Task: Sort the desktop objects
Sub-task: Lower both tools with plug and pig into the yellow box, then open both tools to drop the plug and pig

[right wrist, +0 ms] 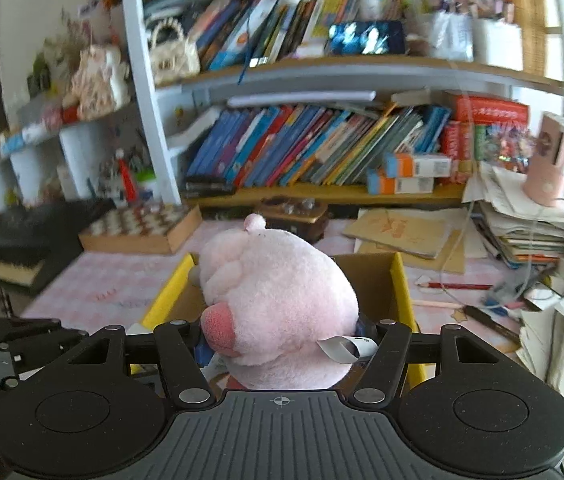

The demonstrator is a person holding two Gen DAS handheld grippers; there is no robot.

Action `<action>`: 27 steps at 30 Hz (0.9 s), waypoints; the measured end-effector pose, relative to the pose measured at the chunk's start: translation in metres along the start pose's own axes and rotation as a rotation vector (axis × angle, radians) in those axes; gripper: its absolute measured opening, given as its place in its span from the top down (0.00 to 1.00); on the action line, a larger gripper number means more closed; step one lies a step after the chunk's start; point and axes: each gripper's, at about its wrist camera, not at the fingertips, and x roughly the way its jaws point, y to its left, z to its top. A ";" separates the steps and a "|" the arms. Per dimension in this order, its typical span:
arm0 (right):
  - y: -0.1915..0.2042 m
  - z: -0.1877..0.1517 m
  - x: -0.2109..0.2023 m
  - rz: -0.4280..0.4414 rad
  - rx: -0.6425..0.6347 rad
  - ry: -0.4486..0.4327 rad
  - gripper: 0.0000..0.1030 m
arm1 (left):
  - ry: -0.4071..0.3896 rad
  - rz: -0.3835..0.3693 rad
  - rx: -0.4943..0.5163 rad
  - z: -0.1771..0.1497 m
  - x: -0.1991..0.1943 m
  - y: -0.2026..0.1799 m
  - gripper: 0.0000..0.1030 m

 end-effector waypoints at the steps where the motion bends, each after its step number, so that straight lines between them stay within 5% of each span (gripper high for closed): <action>1: 0.000 0.000 0.008 0.001 -0.011 0.018 0.39 | 0.010 0.003 0.005 -0.001 0.005 -0.001 0.61; 16: 0.000 -0.012 0.079 0.029 -0.085 0.239 0.38 | 0.101 0.014 0.021 -0.009 0.043 -0.004 0.60; 25: 0.000 -0.014 0.080 0.050 -0.101 0.241 0.33 | 0.091 0.028 0.014 -0.009 0.043 -0.005 0.59; 27: 0.001 -0.014 0.078 0.056 -0.100 0.229 0.32 | 0.084 0.041 0.021 -0.010 0.041 -0.006 0.41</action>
